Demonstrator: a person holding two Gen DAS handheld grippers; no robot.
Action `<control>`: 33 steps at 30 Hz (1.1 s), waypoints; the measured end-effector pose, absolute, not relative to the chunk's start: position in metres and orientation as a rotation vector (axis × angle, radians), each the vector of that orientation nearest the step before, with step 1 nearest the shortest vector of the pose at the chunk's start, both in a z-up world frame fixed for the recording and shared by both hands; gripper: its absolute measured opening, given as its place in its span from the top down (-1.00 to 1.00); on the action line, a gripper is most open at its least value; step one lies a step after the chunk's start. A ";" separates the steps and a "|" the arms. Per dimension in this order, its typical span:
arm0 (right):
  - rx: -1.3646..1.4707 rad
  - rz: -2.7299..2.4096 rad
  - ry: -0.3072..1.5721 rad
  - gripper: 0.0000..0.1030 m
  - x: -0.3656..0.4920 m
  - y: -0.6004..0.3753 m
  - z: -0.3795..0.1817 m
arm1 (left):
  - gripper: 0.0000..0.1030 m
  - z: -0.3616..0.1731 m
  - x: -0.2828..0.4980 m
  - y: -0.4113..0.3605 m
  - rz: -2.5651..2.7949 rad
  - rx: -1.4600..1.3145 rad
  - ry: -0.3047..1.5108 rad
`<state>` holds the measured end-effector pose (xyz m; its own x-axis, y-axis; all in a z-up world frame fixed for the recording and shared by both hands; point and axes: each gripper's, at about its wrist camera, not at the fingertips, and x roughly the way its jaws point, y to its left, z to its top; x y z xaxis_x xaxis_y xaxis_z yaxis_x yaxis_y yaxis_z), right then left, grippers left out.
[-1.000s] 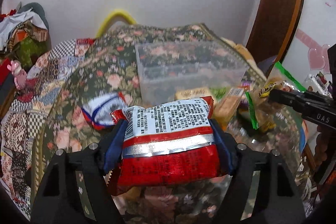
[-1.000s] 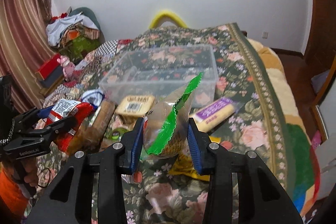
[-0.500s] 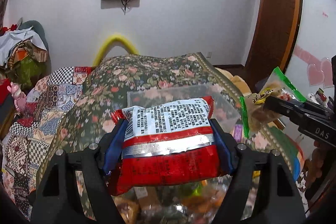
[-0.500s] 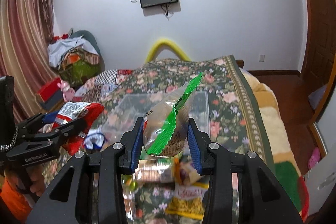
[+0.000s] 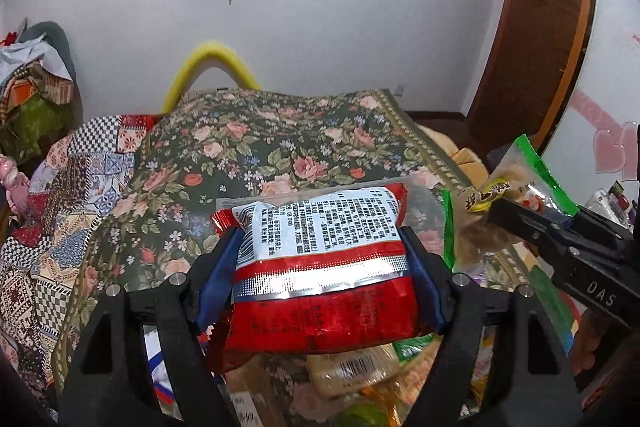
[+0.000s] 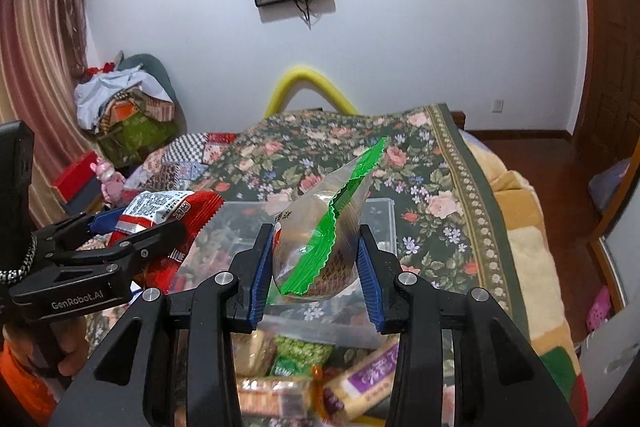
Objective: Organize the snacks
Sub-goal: 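Carry both packs over the clear box and open both tools to drop them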
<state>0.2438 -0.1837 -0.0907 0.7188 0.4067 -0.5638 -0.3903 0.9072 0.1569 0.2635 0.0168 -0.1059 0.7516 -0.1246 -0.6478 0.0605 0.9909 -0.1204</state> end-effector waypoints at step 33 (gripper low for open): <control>-0.053 0.451 0.822 -0.04 0.281 -0.170 -0.125 | -0.52 -0.146 0.297 0.012 -0.097 -0.056 0.871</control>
<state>0.2811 -0.1702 -0.1247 0.5917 0.3676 -0.7175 -0.4084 0.9040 0.1264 0.2965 0.0121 -0.1461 0.6401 -0.1080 -0.7606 0.0625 0.9941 -0.0885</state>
